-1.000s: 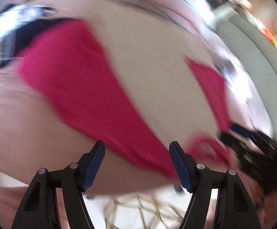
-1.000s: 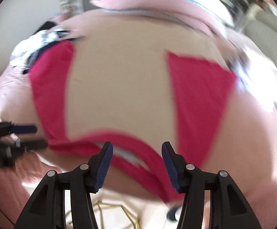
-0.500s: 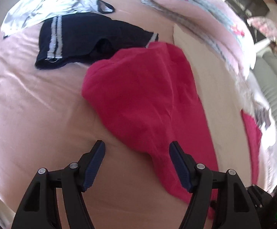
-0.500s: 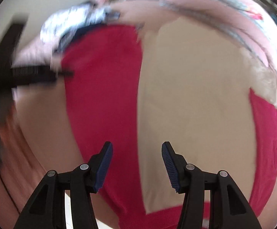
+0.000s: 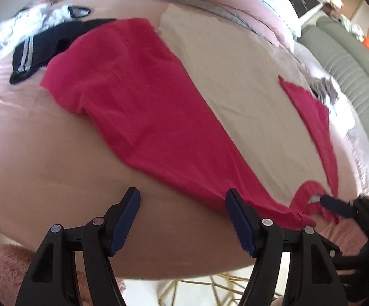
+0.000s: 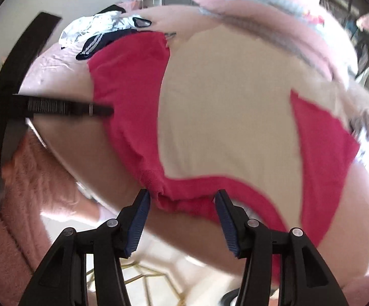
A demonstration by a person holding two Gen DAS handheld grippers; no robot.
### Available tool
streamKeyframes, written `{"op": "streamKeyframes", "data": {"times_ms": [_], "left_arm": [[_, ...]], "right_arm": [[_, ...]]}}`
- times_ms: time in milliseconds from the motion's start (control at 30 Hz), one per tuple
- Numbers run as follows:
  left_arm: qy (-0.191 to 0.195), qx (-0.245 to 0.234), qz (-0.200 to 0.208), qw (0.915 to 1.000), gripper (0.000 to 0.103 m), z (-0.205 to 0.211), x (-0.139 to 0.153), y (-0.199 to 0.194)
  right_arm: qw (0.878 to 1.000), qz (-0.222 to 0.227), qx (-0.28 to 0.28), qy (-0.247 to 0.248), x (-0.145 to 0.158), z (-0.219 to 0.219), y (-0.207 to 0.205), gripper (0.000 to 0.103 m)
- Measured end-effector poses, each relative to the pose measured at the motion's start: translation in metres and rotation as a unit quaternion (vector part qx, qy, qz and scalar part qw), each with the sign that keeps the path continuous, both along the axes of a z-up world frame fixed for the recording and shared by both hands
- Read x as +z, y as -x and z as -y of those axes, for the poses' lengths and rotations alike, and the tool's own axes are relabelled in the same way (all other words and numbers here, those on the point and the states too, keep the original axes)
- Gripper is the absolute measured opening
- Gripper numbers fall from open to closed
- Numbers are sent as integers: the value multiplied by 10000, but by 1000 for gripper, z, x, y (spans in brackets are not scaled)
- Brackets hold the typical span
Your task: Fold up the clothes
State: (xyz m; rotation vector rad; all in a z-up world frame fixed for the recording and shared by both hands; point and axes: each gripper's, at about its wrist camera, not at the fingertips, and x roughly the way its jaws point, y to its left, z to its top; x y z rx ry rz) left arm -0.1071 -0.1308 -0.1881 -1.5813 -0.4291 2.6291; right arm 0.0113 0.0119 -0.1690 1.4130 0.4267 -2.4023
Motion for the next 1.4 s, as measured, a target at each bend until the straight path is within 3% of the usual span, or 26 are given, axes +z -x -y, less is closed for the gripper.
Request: {"op": "streamKeyframes", "data": {"times_ms": [67, 167, 300, 500, 600, 767, 833, 900, 1000, 1267, 1400], "left_arm": [[47, 30, -51, 10000, 68, -3, 3, -4], [85, 143, -152, 9997, 68, -10, 7, -17], [181, 58, -148, 9997, 68, -16, 1, -19], [137, -94, -258, 9995, 68, -20, 2, -22], [228, -146, -266, 9993, 68, -23, 0, -20], [489, -76, -614, 9969, 68, -24, 5, -21], [521, -138, -664, 9963, 68, -24, 4, -19], [531, -155, -572, 9968, 68, -25, -1, -15], [627, -227, -564, 9962, 68, -29, -2, -15], [458, -136, -593, 9971, 68, -20, 0, -17], [391, -128, -593, 9974, 68, -18, 0, -17]], "right_arm": [[9999, 0, 59, -81, 1, 3, -1, 52], [9989, 62, -207, 418, 10, -14, -11, 52], [9992, -72, -363, 118, 7, -25, -12, 52], [9998, -211, 1, 32, 1, -6, -5, 52], [9992, -233, 285, -128, -6, 9, 1, 52], [9985, -307, 437, -139, -8, 19, 10, 52], [9990, -337, 200, 216, -1, 10, 15, 52], [9964, -253, -400, 709, 2, -10, 25, 52], [9954, 26, -764, 582, -10, -28, 36, 52], [9993, -117, 76, 360, 1, -19, -8, 52], [9993, -77, 309, 218, -10, -8, -8, 52]]}}
